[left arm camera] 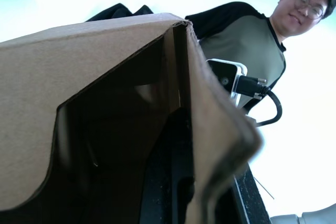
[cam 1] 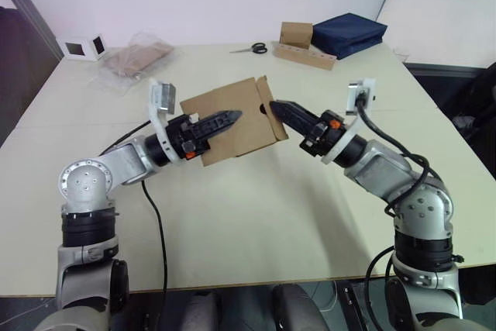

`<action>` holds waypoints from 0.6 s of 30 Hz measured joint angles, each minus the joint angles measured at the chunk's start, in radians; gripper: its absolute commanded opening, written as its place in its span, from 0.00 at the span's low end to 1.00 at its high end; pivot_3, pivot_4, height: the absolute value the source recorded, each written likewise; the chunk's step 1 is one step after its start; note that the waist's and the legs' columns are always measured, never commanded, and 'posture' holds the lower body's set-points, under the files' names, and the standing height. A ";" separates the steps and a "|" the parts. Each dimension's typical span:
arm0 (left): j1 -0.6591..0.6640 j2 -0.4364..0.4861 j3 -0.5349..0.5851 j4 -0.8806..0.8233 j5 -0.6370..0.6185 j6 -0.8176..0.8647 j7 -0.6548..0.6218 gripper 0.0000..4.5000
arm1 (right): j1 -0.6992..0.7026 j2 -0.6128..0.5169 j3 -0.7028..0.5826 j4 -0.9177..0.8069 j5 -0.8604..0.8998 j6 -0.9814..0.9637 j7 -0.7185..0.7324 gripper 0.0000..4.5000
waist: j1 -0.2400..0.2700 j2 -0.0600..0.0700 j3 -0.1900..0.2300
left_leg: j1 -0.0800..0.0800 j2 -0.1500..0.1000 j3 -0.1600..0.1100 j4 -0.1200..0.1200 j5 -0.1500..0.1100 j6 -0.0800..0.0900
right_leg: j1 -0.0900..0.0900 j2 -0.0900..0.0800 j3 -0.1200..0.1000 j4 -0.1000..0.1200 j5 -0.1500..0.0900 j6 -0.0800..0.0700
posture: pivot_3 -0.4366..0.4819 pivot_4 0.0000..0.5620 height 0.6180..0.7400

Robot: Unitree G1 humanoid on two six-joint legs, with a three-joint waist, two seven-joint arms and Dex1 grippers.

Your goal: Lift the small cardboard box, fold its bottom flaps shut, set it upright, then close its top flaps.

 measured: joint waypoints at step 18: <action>0.018 0.001 -0.001 -0.022 -0.022 0.000 0.003 0.00 | -0.004 0.009 0.000 0.016 -0.028 0.000 -0.004 0.18 | 0.000 0.000 0.000 | 0.000 0.000 0.000 0.000 0.000 0.000 | 0.000 0.000 0.000 0.000 0.000 0.000 | 0.48 0.27 1.00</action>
